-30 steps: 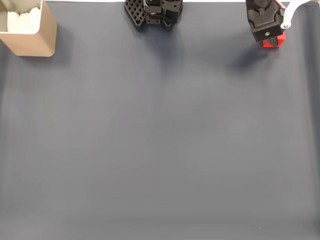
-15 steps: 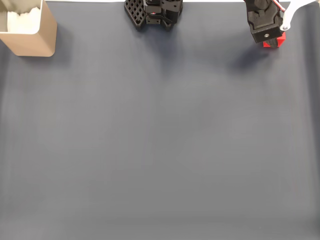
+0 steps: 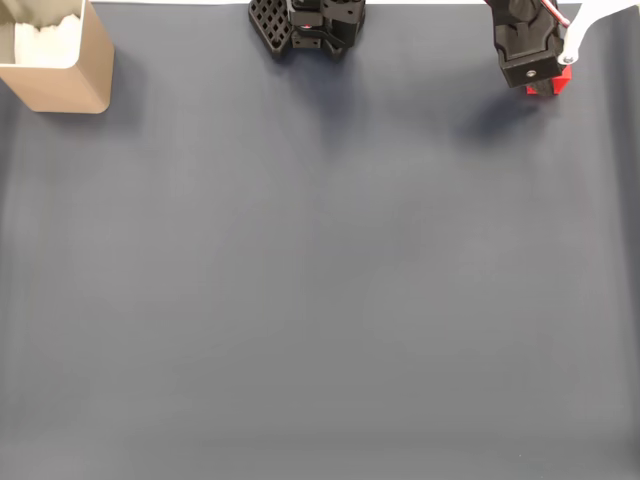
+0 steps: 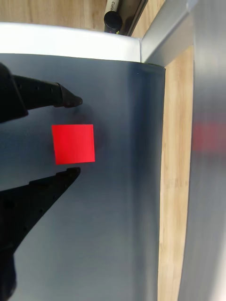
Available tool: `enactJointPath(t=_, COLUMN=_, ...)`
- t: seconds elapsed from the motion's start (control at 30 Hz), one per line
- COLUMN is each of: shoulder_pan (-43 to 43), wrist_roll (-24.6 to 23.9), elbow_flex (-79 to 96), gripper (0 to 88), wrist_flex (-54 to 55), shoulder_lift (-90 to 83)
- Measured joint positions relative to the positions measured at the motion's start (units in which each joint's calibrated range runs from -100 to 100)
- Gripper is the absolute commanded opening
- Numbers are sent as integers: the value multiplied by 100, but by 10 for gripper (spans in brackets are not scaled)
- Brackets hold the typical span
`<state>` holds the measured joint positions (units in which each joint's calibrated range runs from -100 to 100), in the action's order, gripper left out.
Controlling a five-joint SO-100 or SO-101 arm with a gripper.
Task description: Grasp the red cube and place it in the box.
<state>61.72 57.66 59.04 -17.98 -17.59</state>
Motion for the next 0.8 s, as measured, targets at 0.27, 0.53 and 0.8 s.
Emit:
enactJointPath(t=0.27, shoulder_pan=0, wrist_roll=0, elbow_flex=0, gripper=212, wrist_flex=8, shoulder_lift=26)
enactJointPath(t=0.53, shoulder_pan=0, wrist_roll=0, elbow_flex=0, gripper=168, wrist_flex=8, shoulder_lift=26)
enactJointPath(t=0.8, shoulder_pan=0, wrist_roll=0, elbow_flex=0, gripper=162, wrist_flex=8, shoulder_lift=26)
